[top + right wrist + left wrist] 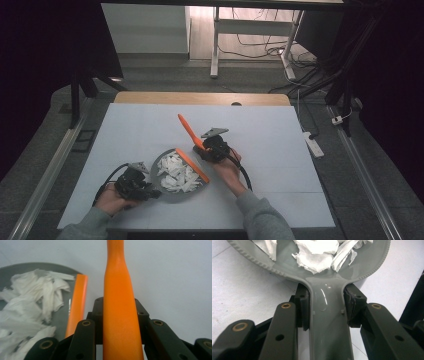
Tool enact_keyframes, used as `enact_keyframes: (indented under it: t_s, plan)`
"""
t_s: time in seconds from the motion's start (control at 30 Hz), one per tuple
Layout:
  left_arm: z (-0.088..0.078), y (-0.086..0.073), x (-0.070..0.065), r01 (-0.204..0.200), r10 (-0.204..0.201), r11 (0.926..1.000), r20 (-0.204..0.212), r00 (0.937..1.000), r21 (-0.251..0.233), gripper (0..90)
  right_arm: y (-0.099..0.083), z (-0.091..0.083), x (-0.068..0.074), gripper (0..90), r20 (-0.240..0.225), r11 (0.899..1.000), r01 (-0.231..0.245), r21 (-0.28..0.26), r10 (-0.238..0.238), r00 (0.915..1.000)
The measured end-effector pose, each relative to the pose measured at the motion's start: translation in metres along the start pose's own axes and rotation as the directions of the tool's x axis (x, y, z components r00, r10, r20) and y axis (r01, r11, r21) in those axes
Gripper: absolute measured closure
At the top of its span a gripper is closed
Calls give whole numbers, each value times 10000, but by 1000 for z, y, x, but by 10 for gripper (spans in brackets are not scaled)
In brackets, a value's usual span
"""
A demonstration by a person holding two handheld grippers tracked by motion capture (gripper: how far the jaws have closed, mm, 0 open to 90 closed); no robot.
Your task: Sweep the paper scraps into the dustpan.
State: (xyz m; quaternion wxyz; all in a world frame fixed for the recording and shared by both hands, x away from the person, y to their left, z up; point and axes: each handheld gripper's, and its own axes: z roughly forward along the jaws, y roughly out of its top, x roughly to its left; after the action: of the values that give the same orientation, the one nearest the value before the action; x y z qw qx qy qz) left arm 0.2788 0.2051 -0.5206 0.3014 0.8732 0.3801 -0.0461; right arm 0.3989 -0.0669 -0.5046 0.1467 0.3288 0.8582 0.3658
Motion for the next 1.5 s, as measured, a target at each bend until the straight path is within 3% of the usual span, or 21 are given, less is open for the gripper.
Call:
enact_keyframes:
  t_s: [0.07,0.13,0.23,0.3,0.33,0.43,0.53,0.67,0.77,0.9,1.07,1.13,1.2,1.27,1.5]
  plan:
    - [1,0,0,13,-13,10000,-5,10000,22,616,-1,-1,4,705,-215,10000,-91,15,91,9997]
    - [1,0,0,24,-24,10000,-16,10000,23,615,-2,-2,11,705,-718,9994,-328,57,332,9969]
    - [1,0,0,20,-20,10000,-19,10000,19,615,-2,-6,24,705,-1352,9997,-237,-48,229,9906]
    - [1,0,0,24,-24,10000,-29,10000,30,615,0,-13,30,705,-2190,9983,-573,-122,532,9743]
    - [1,0,0,22,-22,10000,-37,10000,35,615,2,-18,34,705,-2381,9980,-597,-224,526,9698]
    - [2,0,0,4,-4,10000,-33,10000,41,615,7,-33,37,705,-2272,9964,-313,-782,128,9738]
    - [2,0,0,-7,7,10000,-45,10000,48,615,10,-47,29,705,-1743,9911,-352,-1282,125,9846]
    - [3,-1,0,-9,10,10000,-53,10000,49,615,8,-53,15,705,-1357,9890,-507,-1387,317,9902]
    - [3,-1,0,-12,12,10000,-60,10000,46,614,6,-52,8,705,-1393,9889,-700,-1311,515,9889]
    - [4,-1,0,-23,24,10000,-44,10000,56,614,5,-54,5,705,-1890,9861,-1039,-1293,784,9788]
    - [4,-2,0,-38,38,10000,-32,10000,21,614,4,-62,-3,705,-2633,9750,-1669,-1467,1242,9567]
    - [4,-2,0,-40,40,10000,-16,10000,-13,614,2,-65,-8,705,-2898,9693,-1918,-1538,1414,9466]
    - [3,-2,0,-73,73,9999,-18,10000,-79,615,0,-69,-14,705,-3336,9601,-2305,-1583,1677,9277]
    - [3,-3,0,-96,95,9998,-31,9999,-176,615,-2,-73,-19,705,-3330,9554,-2408,-1707,1741,9267]
    - [2,-5,-2,-367,355,9983,-283,9990,-455,616,-11,-90,-33,705,-2797,9491,-2424,-2012,1815,9428]
